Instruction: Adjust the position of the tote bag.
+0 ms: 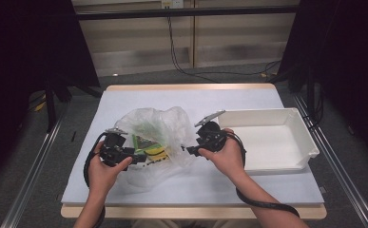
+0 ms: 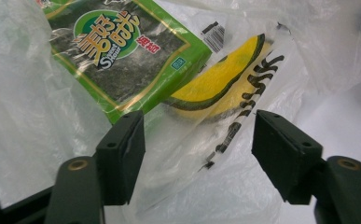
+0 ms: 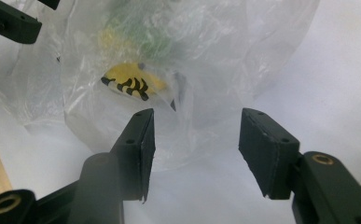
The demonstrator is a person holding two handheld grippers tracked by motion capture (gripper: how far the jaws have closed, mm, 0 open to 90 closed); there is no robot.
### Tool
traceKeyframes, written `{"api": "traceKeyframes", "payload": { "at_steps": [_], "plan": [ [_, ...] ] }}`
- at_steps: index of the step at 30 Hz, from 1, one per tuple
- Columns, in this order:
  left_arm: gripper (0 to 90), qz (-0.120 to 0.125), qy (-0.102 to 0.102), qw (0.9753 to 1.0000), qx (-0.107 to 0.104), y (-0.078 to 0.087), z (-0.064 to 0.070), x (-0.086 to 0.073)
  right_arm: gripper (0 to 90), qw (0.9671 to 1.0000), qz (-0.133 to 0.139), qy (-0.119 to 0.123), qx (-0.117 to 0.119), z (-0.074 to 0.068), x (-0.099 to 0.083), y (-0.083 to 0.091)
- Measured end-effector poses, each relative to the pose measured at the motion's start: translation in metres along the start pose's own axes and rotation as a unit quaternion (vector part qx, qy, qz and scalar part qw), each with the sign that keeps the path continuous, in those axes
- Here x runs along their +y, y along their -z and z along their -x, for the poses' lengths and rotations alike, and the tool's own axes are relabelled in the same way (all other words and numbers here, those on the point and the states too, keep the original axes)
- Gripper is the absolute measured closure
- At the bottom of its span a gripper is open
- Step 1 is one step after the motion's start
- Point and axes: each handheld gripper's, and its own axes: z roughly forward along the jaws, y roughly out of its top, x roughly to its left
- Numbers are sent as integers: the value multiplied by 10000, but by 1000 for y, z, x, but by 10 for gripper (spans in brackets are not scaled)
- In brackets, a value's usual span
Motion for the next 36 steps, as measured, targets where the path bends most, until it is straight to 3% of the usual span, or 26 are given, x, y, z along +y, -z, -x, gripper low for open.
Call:
{"api": "traceKeyframes", "payload": {
  "at_steps": [1, 11, 14, 16, 21, 22, 26, 31, 34, 36],
  "plan": [
    [352, -48, -51, 10000, -6, -1, 0, 1, 451, 9999, 12, 100, -21, 0, 2, 0],
    [366, -80, -215, 9997, -69, -13, 6, 8, 429, 9998, 39, 160, -116, 1, 25, 5],
    [367, -108, -232, 9996, -104, -16, 7, 9, 442, 9995, 61, 295, -126, 0, 30, 2],
    [367, -70, -258, 9996, -95, -18, 8, 10, 498, 9993, 68, 354, -35, -1, 33, 0],
    [358, -70, -419, 9991, -73, -24, 12, 13, 837, 9992, 260, 231, 200, 2, 38, -2],
    [354, -56, -440, 9990, -39, -25, 13, 14, 872, 9991, 257, 190, 268, 2, 39, -2],
    [356, -11, -606, 9981, -69, -32, 16, 18, 899, 9989, 250, 116, 367, 4, 39, -4],
    [359, 206, -847, 9962, 66, -46, 24, 24, 900, 9986, 180, 57, 499, 4, 36, -5],
    [380, 104, -889, 9959, -90, -57, 27, 25, 900, 9982, 171, 56, 567, 2, 36, -5],
    [453, 157, -946, 9951, -250, -63, 29, 24, 900, 9980, 185, 42, 599, 2, 36, -4]
  ]
}}
